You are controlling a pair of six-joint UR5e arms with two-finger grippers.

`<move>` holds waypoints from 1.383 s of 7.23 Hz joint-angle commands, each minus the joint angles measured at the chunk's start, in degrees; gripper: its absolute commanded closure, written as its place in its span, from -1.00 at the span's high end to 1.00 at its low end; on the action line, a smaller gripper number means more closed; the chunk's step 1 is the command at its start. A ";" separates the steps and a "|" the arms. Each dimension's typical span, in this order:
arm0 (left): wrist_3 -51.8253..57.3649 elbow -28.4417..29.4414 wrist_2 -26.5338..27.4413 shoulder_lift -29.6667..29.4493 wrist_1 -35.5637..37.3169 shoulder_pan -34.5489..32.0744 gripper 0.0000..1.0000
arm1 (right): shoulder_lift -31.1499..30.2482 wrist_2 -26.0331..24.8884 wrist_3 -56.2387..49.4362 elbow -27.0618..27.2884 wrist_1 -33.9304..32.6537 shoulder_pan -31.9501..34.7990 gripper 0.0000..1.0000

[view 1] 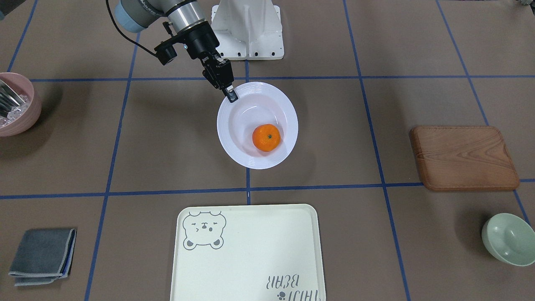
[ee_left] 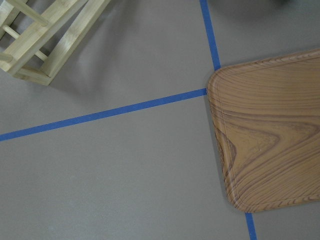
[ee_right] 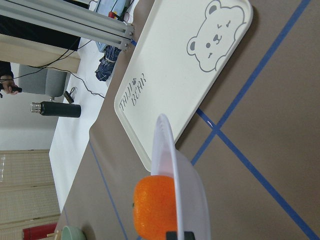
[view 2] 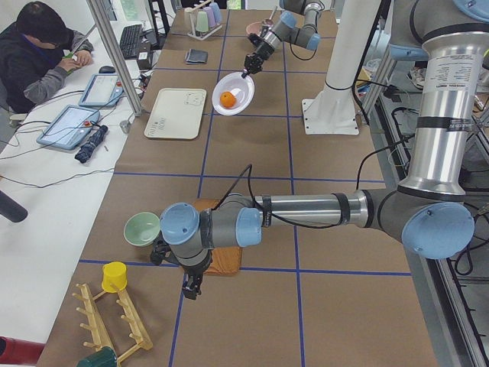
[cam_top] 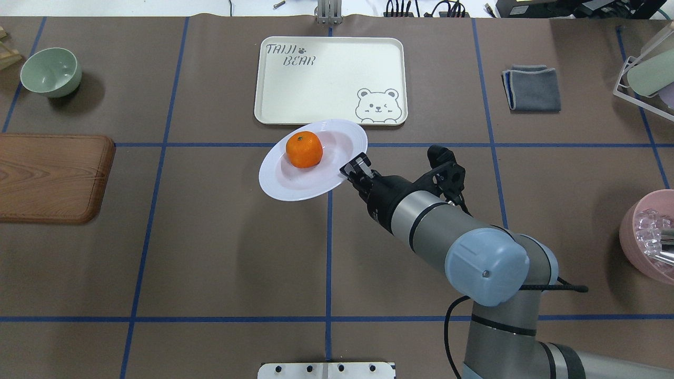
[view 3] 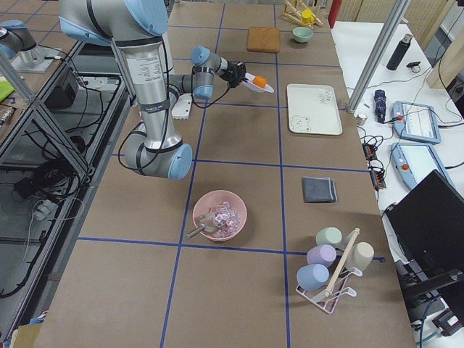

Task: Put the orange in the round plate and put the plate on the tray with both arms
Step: 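Lift the plate with the orange and carry it toward the cream tray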

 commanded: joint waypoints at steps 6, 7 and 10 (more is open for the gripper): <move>-8.15 -5.31 -0.08 2.85 0.43 0.11 0.99 | 20.21 4.43 16.24 -30.61 -0.02 15.52 -1.00; -8.15 -5.31 -0.08 2.85 0.43 0.11 0.99 | 22.52 3.12 16.80 -35.20 0.16 15.52 -1.00; -8.15 -5.31 -0.08 2.76 0.43 0.11 0.99 | 27.63 1.27 20.67 -45.94 0.16 14.65 -1.00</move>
